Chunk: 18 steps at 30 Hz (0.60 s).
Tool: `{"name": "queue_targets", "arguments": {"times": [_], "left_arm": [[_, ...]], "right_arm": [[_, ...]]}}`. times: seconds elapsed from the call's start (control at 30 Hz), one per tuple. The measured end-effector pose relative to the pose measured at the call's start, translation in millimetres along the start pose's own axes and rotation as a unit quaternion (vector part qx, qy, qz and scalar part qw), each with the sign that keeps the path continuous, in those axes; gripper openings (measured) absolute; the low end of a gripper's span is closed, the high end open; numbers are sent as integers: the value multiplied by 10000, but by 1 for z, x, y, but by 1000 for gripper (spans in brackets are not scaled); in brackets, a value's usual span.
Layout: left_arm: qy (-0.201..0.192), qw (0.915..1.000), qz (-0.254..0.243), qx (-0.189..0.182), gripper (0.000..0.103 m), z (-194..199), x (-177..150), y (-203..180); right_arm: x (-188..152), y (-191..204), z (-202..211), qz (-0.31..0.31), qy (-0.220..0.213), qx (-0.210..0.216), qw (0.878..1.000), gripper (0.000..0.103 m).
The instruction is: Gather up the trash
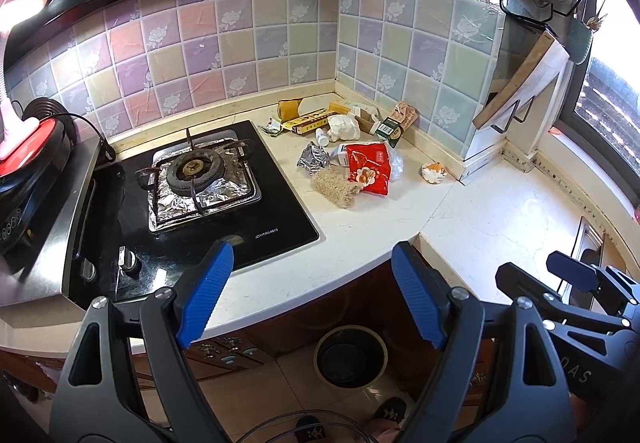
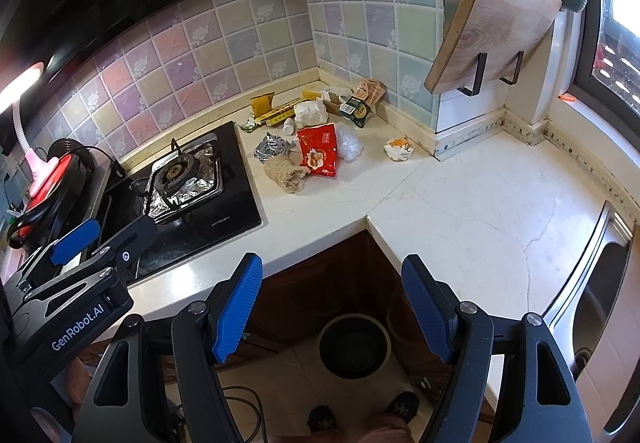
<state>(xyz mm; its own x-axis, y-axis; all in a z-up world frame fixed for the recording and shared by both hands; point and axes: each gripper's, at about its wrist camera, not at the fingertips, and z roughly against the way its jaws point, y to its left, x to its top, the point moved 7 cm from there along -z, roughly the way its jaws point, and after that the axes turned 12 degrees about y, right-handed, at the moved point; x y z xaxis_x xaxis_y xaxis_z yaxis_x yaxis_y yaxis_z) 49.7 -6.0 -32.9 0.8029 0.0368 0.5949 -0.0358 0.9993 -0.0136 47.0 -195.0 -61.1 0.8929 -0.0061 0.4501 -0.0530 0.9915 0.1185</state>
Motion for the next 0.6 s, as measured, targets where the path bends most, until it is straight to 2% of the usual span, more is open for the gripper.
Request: {"name": "queue_targets", "arguments": {"times": [0.6], "left_arm": [[0, 10000, -2, -4, 80, 0, 0, 0]], "right_arm": [[-1, -2, 8, -3, -33, 51, 10000, 72]]}}
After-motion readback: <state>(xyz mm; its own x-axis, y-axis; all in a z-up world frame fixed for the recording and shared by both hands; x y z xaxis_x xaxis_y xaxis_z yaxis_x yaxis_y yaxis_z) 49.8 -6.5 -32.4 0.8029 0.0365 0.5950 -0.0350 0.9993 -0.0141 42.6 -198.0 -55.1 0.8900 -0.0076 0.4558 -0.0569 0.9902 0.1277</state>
